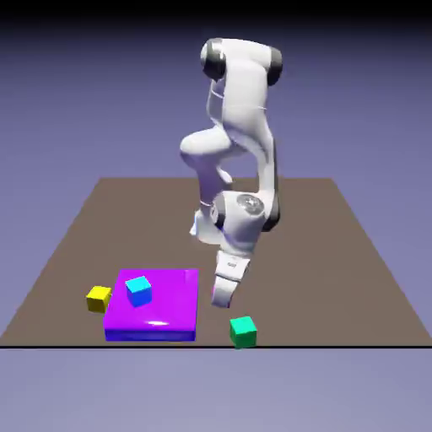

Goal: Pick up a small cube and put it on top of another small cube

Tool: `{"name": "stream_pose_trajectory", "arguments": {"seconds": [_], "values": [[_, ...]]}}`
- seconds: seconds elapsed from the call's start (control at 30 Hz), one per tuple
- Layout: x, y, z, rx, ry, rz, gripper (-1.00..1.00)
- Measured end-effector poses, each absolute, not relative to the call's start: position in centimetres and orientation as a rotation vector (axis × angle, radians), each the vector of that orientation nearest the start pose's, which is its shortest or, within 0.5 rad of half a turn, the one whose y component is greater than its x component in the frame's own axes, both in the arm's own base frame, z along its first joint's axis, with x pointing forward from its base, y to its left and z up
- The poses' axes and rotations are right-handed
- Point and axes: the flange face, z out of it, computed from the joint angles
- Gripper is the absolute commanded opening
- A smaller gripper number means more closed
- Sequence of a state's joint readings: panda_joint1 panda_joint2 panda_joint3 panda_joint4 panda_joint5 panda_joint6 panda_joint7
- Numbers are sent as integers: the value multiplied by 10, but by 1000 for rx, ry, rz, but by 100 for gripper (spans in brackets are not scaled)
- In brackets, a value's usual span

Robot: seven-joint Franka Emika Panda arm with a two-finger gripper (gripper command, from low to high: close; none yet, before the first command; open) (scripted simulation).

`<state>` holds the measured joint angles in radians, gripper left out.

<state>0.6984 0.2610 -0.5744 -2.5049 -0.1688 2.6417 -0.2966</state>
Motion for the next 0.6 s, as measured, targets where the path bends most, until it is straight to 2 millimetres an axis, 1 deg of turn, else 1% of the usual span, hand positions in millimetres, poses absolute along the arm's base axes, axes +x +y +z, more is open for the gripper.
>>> {"name": "stream_pose_trajectory", "arguments": {"seconds": [0.17,0.3,0.37,0.47,0.5,0.57,0.6], "values": [[506,76,217,-3212,-939,188,-100],[541,100,240,-3208,-919,190,-100],[542,100,240,-3208,-918,190,-100],[541,92,188,-3209,-919,189,-100],[539,89,171,-3209,-919,190,100],[539,89,171,-3209,-919,188,100],[541,93,189,-3209,-920,188,100]]}}
